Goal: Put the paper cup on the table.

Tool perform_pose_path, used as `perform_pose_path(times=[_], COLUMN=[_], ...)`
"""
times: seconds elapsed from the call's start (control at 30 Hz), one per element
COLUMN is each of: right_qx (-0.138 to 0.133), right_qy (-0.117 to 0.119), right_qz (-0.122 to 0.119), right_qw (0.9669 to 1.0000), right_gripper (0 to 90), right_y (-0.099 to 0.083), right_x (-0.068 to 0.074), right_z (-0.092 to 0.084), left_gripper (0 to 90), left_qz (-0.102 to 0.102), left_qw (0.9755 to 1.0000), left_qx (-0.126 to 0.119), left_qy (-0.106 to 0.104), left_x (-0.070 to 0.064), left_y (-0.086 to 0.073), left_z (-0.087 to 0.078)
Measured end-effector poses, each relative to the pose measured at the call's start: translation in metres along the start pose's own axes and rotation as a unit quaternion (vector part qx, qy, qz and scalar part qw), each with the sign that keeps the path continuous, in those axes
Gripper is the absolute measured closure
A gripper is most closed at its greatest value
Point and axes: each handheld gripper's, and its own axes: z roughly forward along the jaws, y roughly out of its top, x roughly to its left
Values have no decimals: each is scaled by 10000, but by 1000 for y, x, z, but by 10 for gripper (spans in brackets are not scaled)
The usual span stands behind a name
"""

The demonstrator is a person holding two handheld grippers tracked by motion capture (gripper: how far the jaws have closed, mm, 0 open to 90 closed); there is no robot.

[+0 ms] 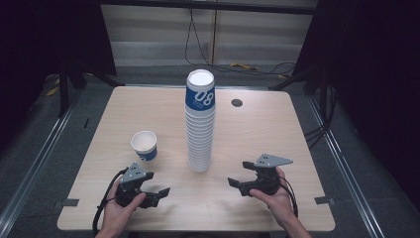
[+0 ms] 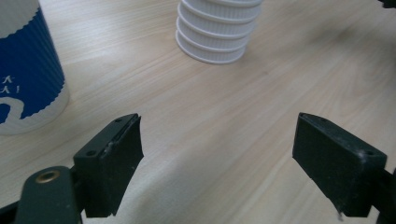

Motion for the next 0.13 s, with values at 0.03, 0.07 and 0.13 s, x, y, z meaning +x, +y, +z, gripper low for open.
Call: perform_pose_path(times=[0.03, 0.07, 0.13], right_qx=[-3, 14, 26], right_qy=[-36, -72, -215], right_qz=[1, 14, 55], right_qw=[10000, 10000, 9997], right_gripper=[141, 141, 156], right_y=[-1, -2, -4], right_x=[0, -1, -2], right_z=[0, 0, 1], left_gripper=[158, 158, 158], left_qz=[-25, -102, -250], left_qw=[10000, 9999, 9997], left_qx=[37, 35, -48], left_qy=[1, -79, -62], left_x=[2, 6, 12], left_y=[-1, -1, 0], left_z=[2, 3, 2])
